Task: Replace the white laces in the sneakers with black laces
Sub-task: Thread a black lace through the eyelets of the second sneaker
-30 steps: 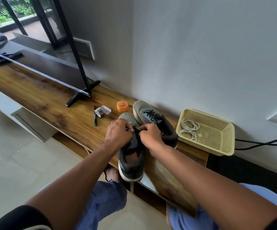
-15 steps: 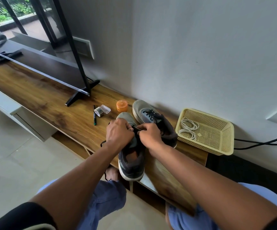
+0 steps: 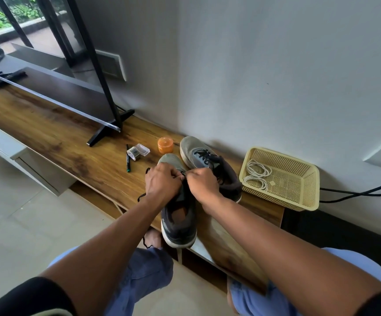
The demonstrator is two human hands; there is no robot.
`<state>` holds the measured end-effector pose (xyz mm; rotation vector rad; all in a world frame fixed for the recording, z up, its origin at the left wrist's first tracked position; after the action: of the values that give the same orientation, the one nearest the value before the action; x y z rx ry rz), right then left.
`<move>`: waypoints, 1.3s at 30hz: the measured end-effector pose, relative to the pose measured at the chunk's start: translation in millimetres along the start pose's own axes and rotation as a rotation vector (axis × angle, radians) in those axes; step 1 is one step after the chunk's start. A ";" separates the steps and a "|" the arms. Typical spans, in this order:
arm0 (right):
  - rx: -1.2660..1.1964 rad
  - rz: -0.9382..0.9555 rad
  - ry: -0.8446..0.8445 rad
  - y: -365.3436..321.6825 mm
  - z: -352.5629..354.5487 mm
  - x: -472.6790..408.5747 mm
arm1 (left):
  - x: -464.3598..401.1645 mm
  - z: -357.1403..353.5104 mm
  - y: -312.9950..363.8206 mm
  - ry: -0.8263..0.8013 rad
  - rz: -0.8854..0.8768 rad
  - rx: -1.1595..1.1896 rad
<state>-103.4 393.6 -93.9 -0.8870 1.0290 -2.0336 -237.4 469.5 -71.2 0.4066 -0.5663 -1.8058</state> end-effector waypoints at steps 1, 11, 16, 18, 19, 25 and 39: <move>0.008 -0.003 0.004 -0.4 0.6 -1.1 | -1.5 -0.3 -2.0 -0.015 0.007 0.024; 0.267 0.170 0.043 -17.1 4.7 -5.0 | -11.9 -8.2 -9.7 -0.255 0.005 0.136; 0.347 0.305 0.053 -28.9 1.5 -2.4 | -10.0 -12.5 12.5 -0.461 -0.183 0.223; 0.327 0.363 0.095 -35.1 7.7 1.8 | -10.2 -12.5 12.4 -0.474 -0.202 0.176; 0.318 0.403 0.132 -38.4 12.0 4.2 | -10.1 -11.8 11.6 -0.471 -0.200 0.161; 0.281 0.638 0.358 -76.7 41.3 23.5 | -13.2 -14.0 5.2 -0.444 -0.188 0.054; 0.287 0.349 -0.015 -107.1 62.8 5.6 | -15.0 -14.6 2.0 -0.400 -0.187 0.011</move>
<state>-84.1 413.5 27.3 -0.5306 0.7934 -1.8142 -223.5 480.7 -82.2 0.1041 -0.8364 -2.0807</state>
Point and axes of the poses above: each hand's wrist, its own x-axis away from the middle knuckle, its own z-axis out of the back of the hand, y = z × x, the point moved 9 cm from there along -x, towards the middle knuckle, and after that the axes turned 3 degrees about -x, right-handed, at the moved point
